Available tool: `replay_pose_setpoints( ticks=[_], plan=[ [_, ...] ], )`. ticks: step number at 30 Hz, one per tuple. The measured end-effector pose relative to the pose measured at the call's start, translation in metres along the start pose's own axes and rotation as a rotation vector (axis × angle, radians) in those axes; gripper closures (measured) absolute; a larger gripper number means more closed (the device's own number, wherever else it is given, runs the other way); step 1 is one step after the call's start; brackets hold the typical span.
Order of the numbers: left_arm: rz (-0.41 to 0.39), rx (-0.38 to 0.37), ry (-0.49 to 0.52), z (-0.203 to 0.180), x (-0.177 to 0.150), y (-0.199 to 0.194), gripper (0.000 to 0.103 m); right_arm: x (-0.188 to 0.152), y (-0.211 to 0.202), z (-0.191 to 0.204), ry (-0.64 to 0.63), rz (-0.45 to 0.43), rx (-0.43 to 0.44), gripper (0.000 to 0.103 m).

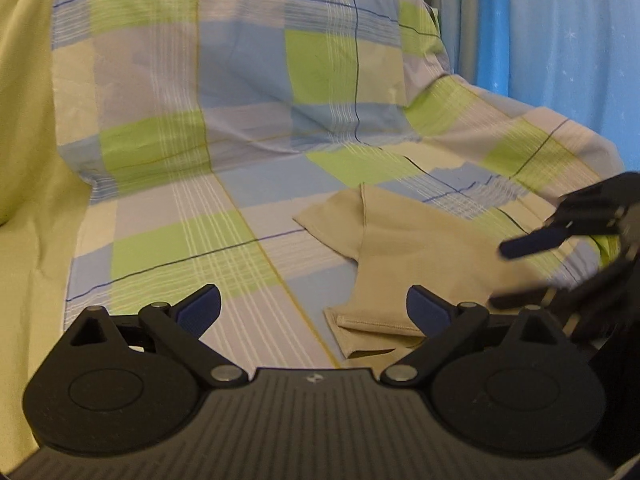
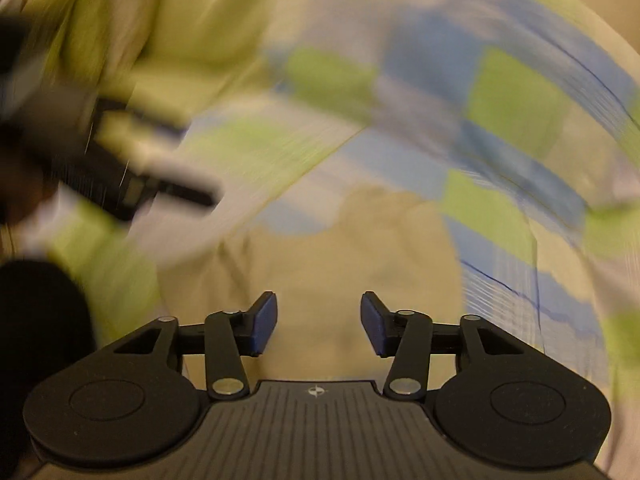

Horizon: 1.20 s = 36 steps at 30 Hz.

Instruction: Fold clothes

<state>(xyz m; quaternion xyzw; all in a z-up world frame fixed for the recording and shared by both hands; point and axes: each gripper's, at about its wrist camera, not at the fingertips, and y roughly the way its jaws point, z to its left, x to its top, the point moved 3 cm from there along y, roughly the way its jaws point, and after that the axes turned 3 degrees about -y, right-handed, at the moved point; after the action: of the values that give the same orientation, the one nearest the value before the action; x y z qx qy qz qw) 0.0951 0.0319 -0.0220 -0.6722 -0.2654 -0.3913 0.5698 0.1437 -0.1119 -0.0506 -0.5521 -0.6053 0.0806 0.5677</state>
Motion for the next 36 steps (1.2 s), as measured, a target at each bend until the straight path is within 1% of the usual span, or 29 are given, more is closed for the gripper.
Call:
replay_pose_setpoints(
  ticks=[1,2,3,5,8,9,10,12,13,15,16,17,18,19,20,21,22,23,24,26,27,28,30,31,34,35,36],
  plan=[
    [0.003,0.001,0.007,0.0,0.0,0.001,0.005,-0.001,0.005,-0.001,0.003,0.007,-0.001,0.057],
    [0.004,0.003,0.013,0.0,-0.001,0.001,0.005,-0.002,0.0,-0.011,0.064,-0.015,0.011,0.072],
    [0.005,0.007,0.015,0.0,-0.001,0.0,0.005,-0.004,-0.005,-0.02,0.126,-0.037,0.022,0.103],
    [0.008,0.01,0.011,0.003,-0.002,-0.001,0.005,-0.006,-0.017,-0.041,0.251,-0.088,0.028,0.103],
    [0.013,0.009,0.018,0.005,-0.001,-0.002,0.005,-0.023,-0.06,-0.087,0.442,-0.192,-0.101,0.103],
    [0.014,0.005,0.023,0.004,-0.001,-0.002,0.005,-0.031,-0.072,-0.102,0.504,-0.218,-0.146,0.103],
    [0.014,0.001,0.028,0.003,0.0,-0.002,0.005,-0.043,-0.08,-0.116,0.554,-0.219,-0.198,0.103],
    [0.014,-0.015,0.038,-0.001,0.001,-0.002,0.005,-0.068,-0.085,-0.138,0.616,-0.169,-0.325,0.103],
    [0.019,-0.025,0.042,-0.004,0.002,-0.001,0.005,-0.081,-0.083,-0.146,0.633,-0.11,-0.379,0.103],
    [0.041,-0.041,0.056,-0.012,0.002,0.002,0.006,-0.109,-0.079,-0.155,0.673,0.005,-0.449,0.102],
    [0.057,-0.048,0.064,-0.016,0.002,0.004,0.007,-0.12,-0.078,-0.158,0.686,0.049,-0.468,0.102],
    [0.08,-0.056,0.073,-0.02,0.001,0.008,0.008,-0.127,-0.078,-0.157,0.692,0.07,-0.482,0.096],
    [0.102,-0.063,0.077,-0.023,0.0,0.013,0.009,-0.132,-0.081,-0.153,0.695,0.061,-0.482,0.085],
    [0.126,-0.076,0.063,-0.024,-0.001,0.018,0.01,-0.137,-0.084,-0.15,0.699,0.053,-0.483,0.079],
    [0.151,-0.09,0.044,-0.023,-0.002,0.023,0.011,-0.14,-0.087,-0.145,0.7,0.038,-0.48,0.07],
    [0.176,-0.105,0.025,-0.023,-0.004,0.028,0.014,-0.138,-0.089,-0.141,0.697,0.007,-0.461,0.067],
    [0.185,-0.106,0.01,-0.021,-0.003,0.032,0.019,-0.134,-0.089,-0.137,0.693,-0.034,-0.425,0.067],
    [0.19,-0.103,-0.005,-0.019,-0.002,0.035,0.02,-0.129,-0.089,-0.131,0.683,-0.077,-0.379,0.067],
    [0.187,-0.098,-0.003,-0.017,0.0,0.037,0.02,-0.12,-0.088,-0.121,0.649,-0.115,-0.312,0.067],
    [0.183,-0.088,0.024,-0.015,0.003,0.038,0.02,-0.098,-0.077,-0.101,0.531,-0.155,-0.18,0.065],
    [0.185,-0.083,0.049,-0.015,0.004,0.039,0.02,-0.087,-0.069,-0.087,0.446,-0.154,-0.114,0.058],
    [0.189,-0.08,0.072,-0.015,0.004,0.039,0.02,-0.077,-0.06,-0.074,0.353,-0.147,-0.064,0.053],
    [0.192,-0.072,0.094,-0.012,0.003,0.038,0.019,-0.061,-0.043,-0.044,0.152,-0.127,-0.009,0.039],
    [0.192,-0.068,0.103,-0.011,0.002,0.037,0.019,-0.056,-0.032,-0.031,0.049,-0.098,-0.011,0.037],
    [0.196,-0.073,0.101,-0.004,-0.001,0.033,0.019,-0.049,0.0,-0.002,-0.223,-0.006,-0.079,0.033],
    [0.195,-0.08,0.101,-0.003,-0.003,0.032,0.019,-0.05,0.009,0.004,-0.292,0.014,-0.107,0.035],
    [0.194,-0.089,0.102,-0.001,-0.004,0.03,0.019,-0.051,0.015,0.007,-0.333,0.029,-0.121,0.041]
  ],
)
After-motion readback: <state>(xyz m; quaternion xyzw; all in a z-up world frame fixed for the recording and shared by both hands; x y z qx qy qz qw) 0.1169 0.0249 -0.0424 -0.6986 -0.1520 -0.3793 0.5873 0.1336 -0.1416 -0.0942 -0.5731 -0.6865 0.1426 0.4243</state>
